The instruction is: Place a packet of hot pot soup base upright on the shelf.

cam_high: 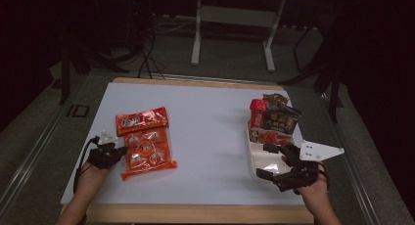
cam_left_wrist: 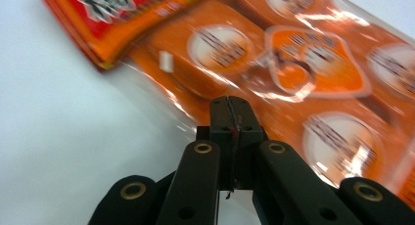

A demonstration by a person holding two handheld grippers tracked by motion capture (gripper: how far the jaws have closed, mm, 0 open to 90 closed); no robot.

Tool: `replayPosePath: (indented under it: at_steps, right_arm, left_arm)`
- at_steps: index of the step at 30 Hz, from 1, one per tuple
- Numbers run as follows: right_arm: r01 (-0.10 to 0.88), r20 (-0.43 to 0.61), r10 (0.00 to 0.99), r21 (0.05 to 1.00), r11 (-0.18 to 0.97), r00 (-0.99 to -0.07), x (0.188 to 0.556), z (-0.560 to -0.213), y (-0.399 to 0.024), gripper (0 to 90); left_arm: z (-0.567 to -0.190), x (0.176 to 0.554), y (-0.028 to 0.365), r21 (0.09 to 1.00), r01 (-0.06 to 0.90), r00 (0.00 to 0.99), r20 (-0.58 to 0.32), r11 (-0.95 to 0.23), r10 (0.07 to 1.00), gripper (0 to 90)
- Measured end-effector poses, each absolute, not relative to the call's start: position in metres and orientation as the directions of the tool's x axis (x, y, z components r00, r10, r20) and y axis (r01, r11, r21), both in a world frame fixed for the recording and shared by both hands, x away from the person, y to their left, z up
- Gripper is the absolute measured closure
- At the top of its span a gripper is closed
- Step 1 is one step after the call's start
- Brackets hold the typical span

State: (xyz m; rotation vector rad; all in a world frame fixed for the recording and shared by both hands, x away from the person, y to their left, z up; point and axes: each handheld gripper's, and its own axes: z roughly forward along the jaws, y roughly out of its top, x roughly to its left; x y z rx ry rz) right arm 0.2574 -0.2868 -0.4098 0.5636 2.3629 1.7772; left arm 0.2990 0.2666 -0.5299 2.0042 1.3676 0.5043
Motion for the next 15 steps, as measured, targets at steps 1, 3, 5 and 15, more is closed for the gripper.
replayPosePath:
  at_steps: [1,3,5,15]
  right_arm:
    - [0.216,0.118,0.369,0.947,0.237,-0.922,0.257,-0.410,-0.287,14.4]
    - [0.215,0.116,0.371,0.947,0.237,-0.921,0.257,-0.410,-0.288,14.4]
    - [0.216,0.120,0.369,0.949,0.231,-0.922,0.258,-0.410,-0.288,14.5]
    - [0.216,0.119,0.372,0.949,0.229,-0.920,0.258,-0.410,-0.289,14.4]
  left_arm:
    - [-0.529,0.301,0.267,0.699,0.674,0.367,-0.038,-0.238,0.929,90.0]
    - [-0.528,0.308,0.269,0.709,0.669,0.342,-0.023,-0.226,0.940,90.0]
    - [-0.527,0.314,0.271,0.710,0.674,0.324,-0.035,-0.205,0.945,90.0]
    - [-0.536,0.336,0.272,0.703,0.697,0.271,-0.073,-0.143,0.960,90.0]
